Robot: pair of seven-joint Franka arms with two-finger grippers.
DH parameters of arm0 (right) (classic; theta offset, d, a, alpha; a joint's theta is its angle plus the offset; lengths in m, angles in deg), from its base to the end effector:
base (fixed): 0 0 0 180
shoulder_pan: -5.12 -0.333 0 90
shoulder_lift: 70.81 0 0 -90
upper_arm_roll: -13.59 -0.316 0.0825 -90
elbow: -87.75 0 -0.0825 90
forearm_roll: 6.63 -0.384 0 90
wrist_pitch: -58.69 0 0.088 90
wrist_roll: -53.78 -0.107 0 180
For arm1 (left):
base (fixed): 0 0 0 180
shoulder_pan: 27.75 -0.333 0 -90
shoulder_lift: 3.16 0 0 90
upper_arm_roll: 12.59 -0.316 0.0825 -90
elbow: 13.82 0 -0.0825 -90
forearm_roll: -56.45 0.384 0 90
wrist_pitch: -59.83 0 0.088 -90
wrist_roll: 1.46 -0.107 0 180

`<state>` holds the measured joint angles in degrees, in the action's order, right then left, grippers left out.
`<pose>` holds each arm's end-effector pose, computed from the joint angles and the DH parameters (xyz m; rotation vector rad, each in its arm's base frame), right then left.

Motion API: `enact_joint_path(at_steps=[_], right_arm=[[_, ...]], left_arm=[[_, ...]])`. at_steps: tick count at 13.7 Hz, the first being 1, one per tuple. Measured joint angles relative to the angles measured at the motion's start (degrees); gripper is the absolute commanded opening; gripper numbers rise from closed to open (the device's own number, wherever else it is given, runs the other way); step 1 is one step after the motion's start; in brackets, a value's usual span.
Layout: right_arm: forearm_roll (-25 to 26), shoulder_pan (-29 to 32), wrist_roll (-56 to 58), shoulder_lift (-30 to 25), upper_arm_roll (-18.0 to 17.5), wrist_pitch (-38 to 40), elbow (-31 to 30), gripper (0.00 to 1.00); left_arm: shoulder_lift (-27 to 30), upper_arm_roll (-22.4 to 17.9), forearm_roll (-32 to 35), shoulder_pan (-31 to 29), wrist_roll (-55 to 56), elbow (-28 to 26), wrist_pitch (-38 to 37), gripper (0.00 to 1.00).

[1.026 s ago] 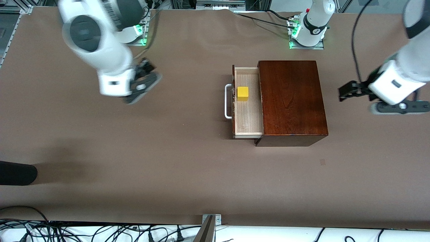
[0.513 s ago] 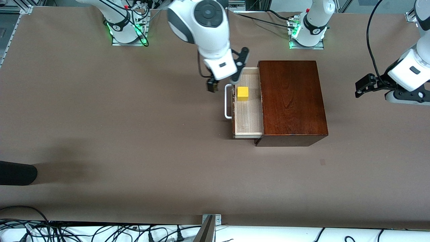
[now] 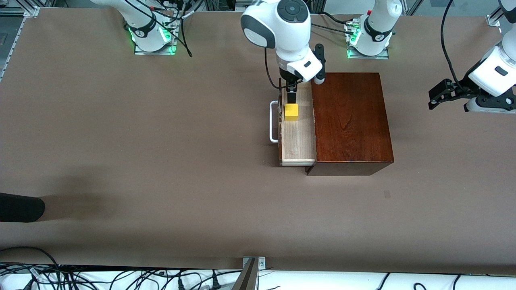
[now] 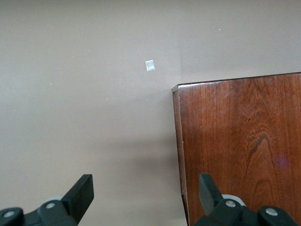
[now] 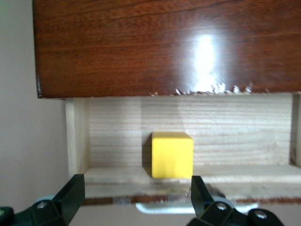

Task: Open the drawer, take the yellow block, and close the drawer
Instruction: 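Lower the right gripper onto the yellow cube and close on it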

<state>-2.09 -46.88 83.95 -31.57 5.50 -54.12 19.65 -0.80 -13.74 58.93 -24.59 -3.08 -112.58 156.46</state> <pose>0.4047 0.6345 0.3949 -2.1965 -2.1867 -0.1471 0.5485 -0.0149 0.5847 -3.0976 0.1058 -0.0064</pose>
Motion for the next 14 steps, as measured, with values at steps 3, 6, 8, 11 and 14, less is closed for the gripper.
enact_joint_path(at_steps=[3,6,8,11,14], right_arm=[[1.81,-0.74,0.21,3.07,0.01,-2.43,0.04,1.00],[2.75,-0.88,0.36,4.41,0.02,-2.85,0.08,1.00],[3.54,-0.88,0.52,4.93,0.15,-2.90,0.11,1.00],[3.83,-0.74,0.60,5.18,0.45,-3.08,0.21,1.00],[3.84,-0.70,0.65,5.17,0.50,-3.08,1.08,1.00]], left_arm=[[-0.09,0.00,0.00,0.28,0.02,0.00,0.09,1.00],[-0.09,-0.02,0.00,0.33,0.02,-0.01,-0.42,1.00],[-0.09,-0.04,0.00,0.33,0.02,-0.01,-1.18,1.00],[-0.09,0.02,0.00,0.49,0.02,-0.01,-1.30,1.00],[-0.09,0.05,0.00,0.53,0.02,-0.01,-1.32,1.00]])
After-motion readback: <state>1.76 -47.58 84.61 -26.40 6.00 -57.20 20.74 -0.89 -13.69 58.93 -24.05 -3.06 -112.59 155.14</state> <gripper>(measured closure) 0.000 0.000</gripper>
